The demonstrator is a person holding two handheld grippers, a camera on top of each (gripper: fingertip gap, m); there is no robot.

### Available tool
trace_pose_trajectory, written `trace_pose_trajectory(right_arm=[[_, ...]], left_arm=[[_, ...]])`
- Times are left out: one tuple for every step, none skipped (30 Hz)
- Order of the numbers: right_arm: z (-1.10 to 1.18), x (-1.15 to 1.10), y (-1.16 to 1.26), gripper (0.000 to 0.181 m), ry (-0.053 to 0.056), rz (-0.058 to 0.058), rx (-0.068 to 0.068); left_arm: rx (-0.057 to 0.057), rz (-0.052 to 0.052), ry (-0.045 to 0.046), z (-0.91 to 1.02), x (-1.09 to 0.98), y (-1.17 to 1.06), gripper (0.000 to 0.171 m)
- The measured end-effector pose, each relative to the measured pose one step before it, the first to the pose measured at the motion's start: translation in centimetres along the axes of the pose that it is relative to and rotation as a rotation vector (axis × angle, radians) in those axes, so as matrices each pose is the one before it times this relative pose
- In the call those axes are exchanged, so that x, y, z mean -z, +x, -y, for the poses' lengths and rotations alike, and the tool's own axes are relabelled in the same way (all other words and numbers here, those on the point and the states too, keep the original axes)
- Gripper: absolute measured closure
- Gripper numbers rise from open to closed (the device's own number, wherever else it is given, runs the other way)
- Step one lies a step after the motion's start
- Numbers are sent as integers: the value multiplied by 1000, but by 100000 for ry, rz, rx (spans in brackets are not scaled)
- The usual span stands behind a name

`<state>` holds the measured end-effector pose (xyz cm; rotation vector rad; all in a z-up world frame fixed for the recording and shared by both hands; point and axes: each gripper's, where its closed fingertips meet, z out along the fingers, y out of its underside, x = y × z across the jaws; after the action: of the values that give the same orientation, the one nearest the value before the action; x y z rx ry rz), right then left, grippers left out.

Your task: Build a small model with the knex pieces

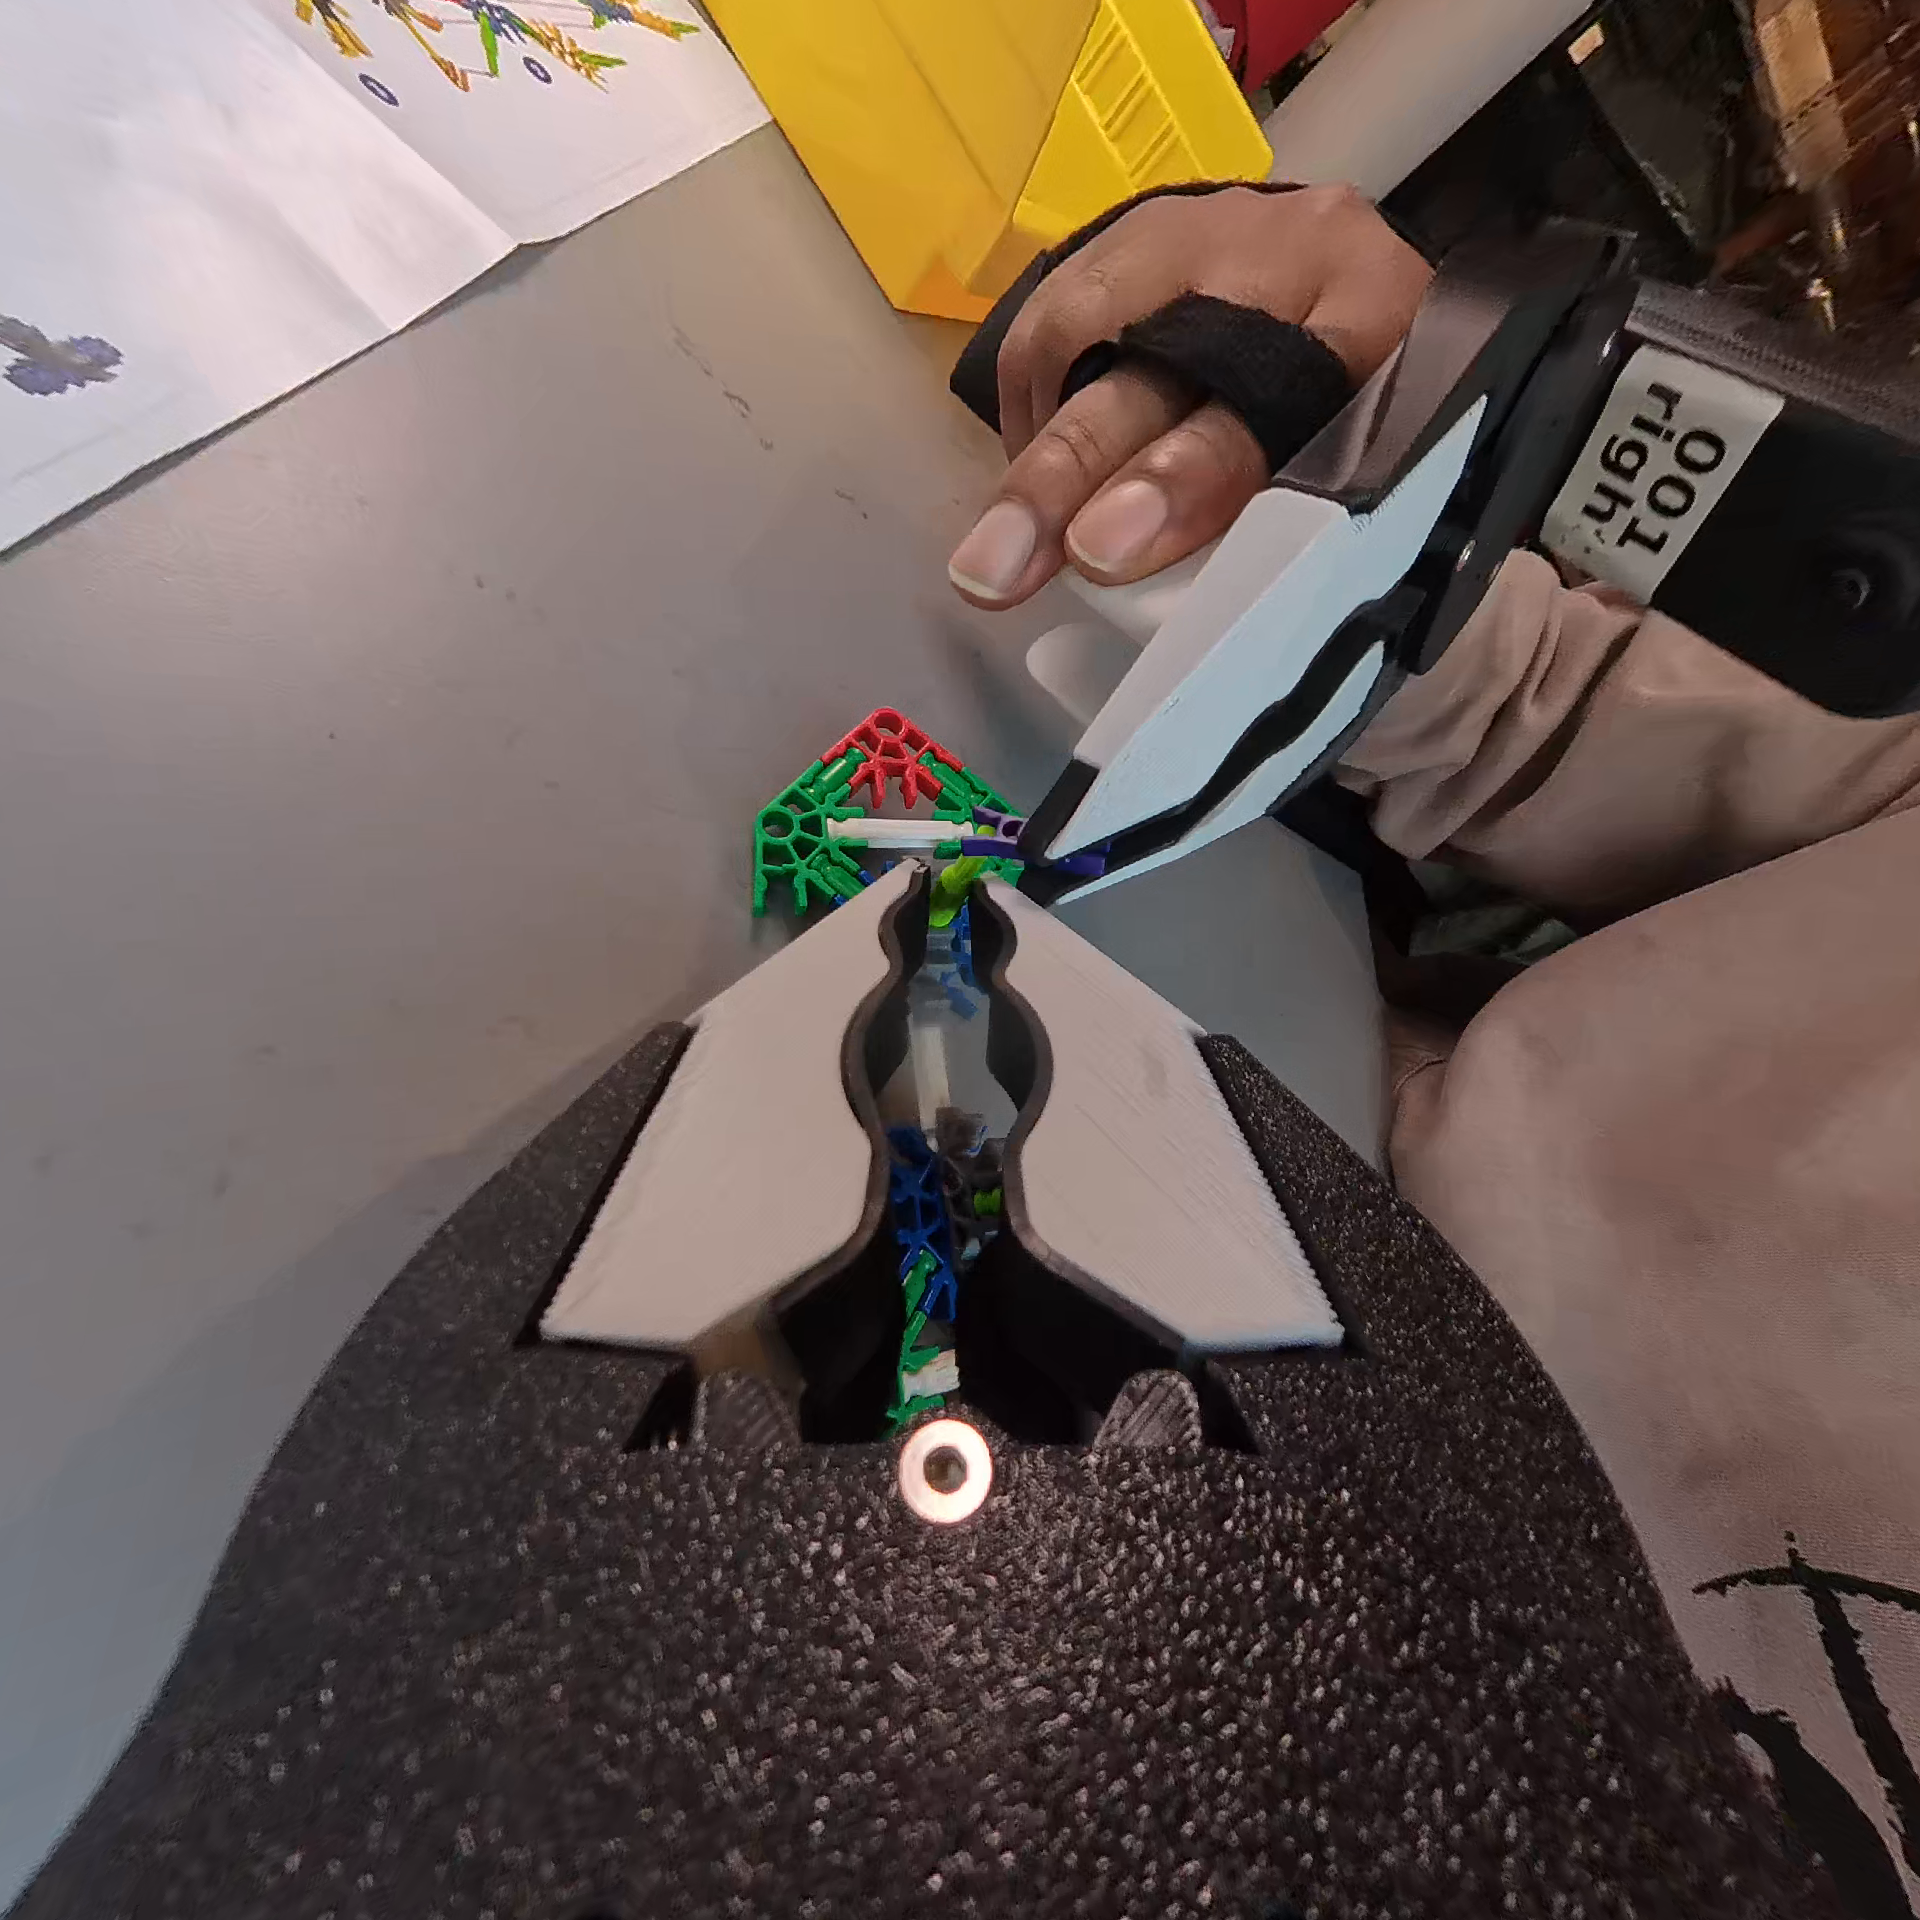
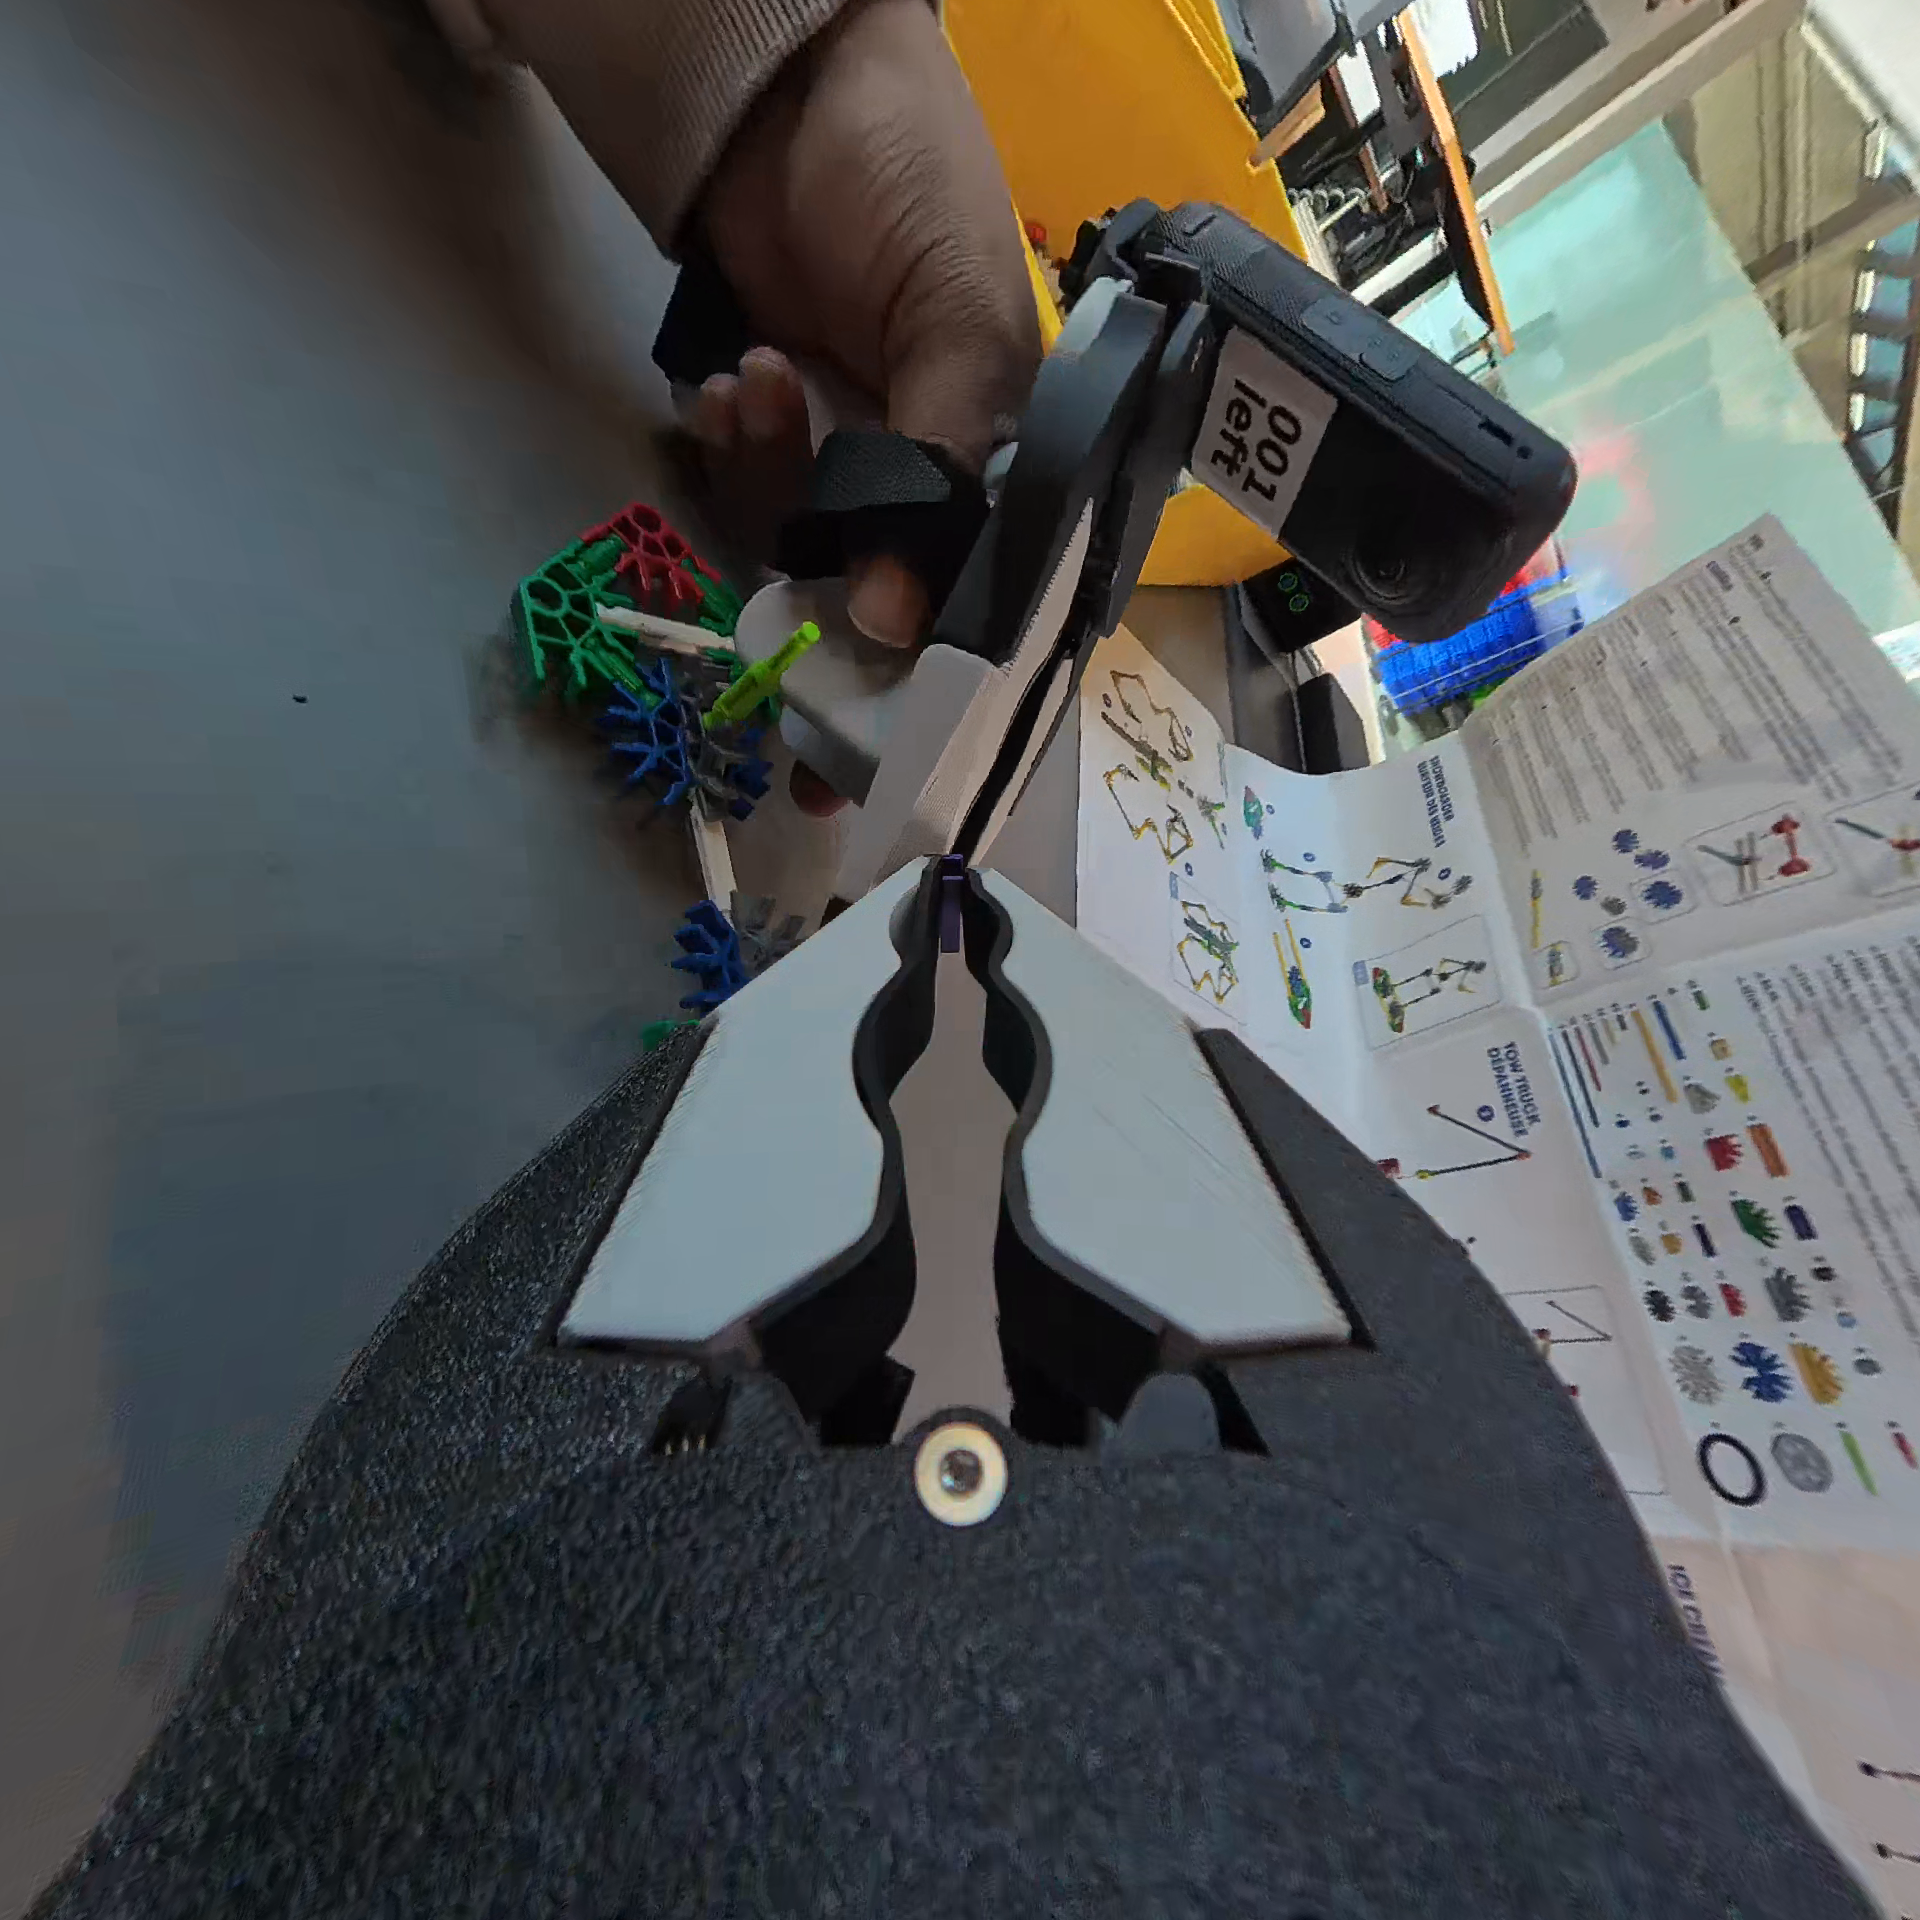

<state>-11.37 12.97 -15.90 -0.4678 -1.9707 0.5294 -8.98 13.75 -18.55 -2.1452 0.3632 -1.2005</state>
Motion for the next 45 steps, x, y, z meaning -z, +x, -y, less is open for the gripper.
trace_pose_trajectory(right_arm=[[70, 0, -59, 180, -479, -1434, 4546], [77, -14, -31, 180, -379, -1484, 3437], [100, -17, 30, 180, -74, -1604, 2534], [134, -3, 107, 179, 124, -1815, 1715], [186, 56, 187, 179, 249, -1965, 1927], [337, 121, 313, 179, 879, -2273, 1695], [468, 156, 568, 179, 977, -4007, 1883], [465, 157, 697, 179, 1101, -4566, 2236], [229, 63, 699, 179, -312, -3521, -1112], [318, 133, 939, 179, 1337, -4035, -4660], [384, 244, 1019, 179, 2908, -2769, -8187], [177, 272, 1100, 179, 2178, -1474, -10135], [101, 376, 1458, 179, 1899, -2871, -10149], [155, 521, 1749, 179, 1966, -3945, -8579], [85, 588, 1960, 179, 508, -4418, -7136], [-83, 600, 2163, 179, -1451, -4923, -5143], [-150, 664, 2452, 179, -2397, -6339, -3236], [-295, 655, 2383, 179, -3543, -5092, -1648], [-593, 657, 2247, 179, -5198, -3455, -520], [-850, 785, 2590, 179, -6375, -5645, 389], [-994, 886, 2942, 179, -6069, -8084, 957], [-1251, 832, 2856, 179, -6737, -7290, -390], [-1395, 760, 2804, 179, -6725, -6988, -2187], [-1328, 682, 2821, 178, -5504, -7501, -2963], [-1102, 581, 2663, 179, -3328, -7237, -2340], [-1104, 453, 2640, 179, -3081, -8357, -1288], [-1326, 224, 2453, 178, -4462, -8135, -377], [-1530, -53, 1924, 179, -5438, -5708, -384], [-1549, -217, 1438, 179, -5285, -3634, -1700], [-1472, -337, 1061, 179, -4767, -2191, -2265], [-1395, -407, 777, 179, -4672, -1451, -1815], [-1278, -446, 569, 179, -4541, -1146, -1048], [-966, -403, 412, 178, -3009, -924, -1044], [-671, -302, 251, 179, -1904, -283, -1691], [-422, -211, 72, 178, -1296, 516, -1803], [-123, -86, 74, 177, -54, 163, -1432], [124, 29, 61, 174, 811, -197, -982], [292, 100, -50, 170, 1377, 339, -932], [416, 156, -93, 166, 1895, 600, -1625], [511, 196, -232, 163, 2360, 1551, -2351], [537, 194, -313, 161, 2319, 2073, -2477], [665, 204, -440, 158, 3062, 2663, -2380], [833, 249, -707, 158, 4114, 4168, -3107], [1007, 268, -1159, 158, 4952, 6603, -3679], [1112, 247, -1539, 159, 5187, 8235, -3764]], left_arm=[[1007, -934, -215, -65, 26, 65, 167], [772, -617, -223, -48, 53, 47, 167], [785, -622, -87, -23, 80, 69, 167], [916, -1023, 271, 39, 111, 110, 167], [1202, -1880, 831, 125, 126, 220, 167], [1751, -2304, 1883, 277, 155, 247, 167], [3151, -3833, 3373, 507, 234, 381, 169], [3499, -5622, 3963, 621, 302, 650, 169], [1054, -3237, 2971, 505, 267, 455, 169], [-1659, -22, 987, 273, 186, 156, 169], [-3557, 2732, -236, 140, 122, -126, 168], [-4586, 4125, -647, 61, 85, -304, 168], [-3818, 3529, -480, 54, 65, -257, 168], [-2637, 2632, -184, 54, 43, -185, 168], [-2639, 2733, -433, -6, 12, -233, 168], [-3501, 3814, -1269, -121, -18, -372, 168], [-4236, 4850, -2349, -270, -61, -483, 168], [-4524, 5098, -3134, -370, -107, -490, 168], [-4534, 4852, -3285, -407, -178, -436, 168], [-4183, 4066, -3052, -389, -219, -331, 168], [-3453, 2856, -2610, -349, -255, -148, 168], [-2590, 1698, -1821, -249, -265, 19, 168], [-1661, 305, -1129, -166, -248, 186, 168], [-837, -1031, -688, -87, -239, 342, 168], [-431, -1349, -263, -35, -193, 335, 167], [-440, -832, 58, 15, -133, 228, 167], [-588, -459, 236, 25, -91, 137, 167], [-530, -590, 409, 40, -35, 129, 167], [-115, -773, 813, 116, 5, 117, 167], [315, -801, 1482, 214, 53, 115, 167], [612, -1043, 2039, 332, 89, 149, 167], [822, -1300, 2111, 352, 127, 188, 167], [730, -893, 1709, 306, 131, 119, 166], [252, -107, 1132, 222, 150, 18, 166], [-304, 352, 694, 150, 165, -38, 165], [-579, 287, 637, 144, 186, -16, 165], [-533, -196, 919, 210, 211, 54, 164], [-190, -1022, 1306, 295, 245, 168, 162], [275, -1948, 1621, 381, 290, 281, 161], [569, -2659, 1628, 412, 340, 358, 158], [614, -3052, 1214, 380, 369, 413, 155], [210, -2730, 749, 323, 399, 371, 152], [-699, -1836, 495, 291, 451, 283, 150], [-1529, -1035, 187, 242, 474, 234, 149], [-1964, -378, -242, 186, 493, 173, 147]])
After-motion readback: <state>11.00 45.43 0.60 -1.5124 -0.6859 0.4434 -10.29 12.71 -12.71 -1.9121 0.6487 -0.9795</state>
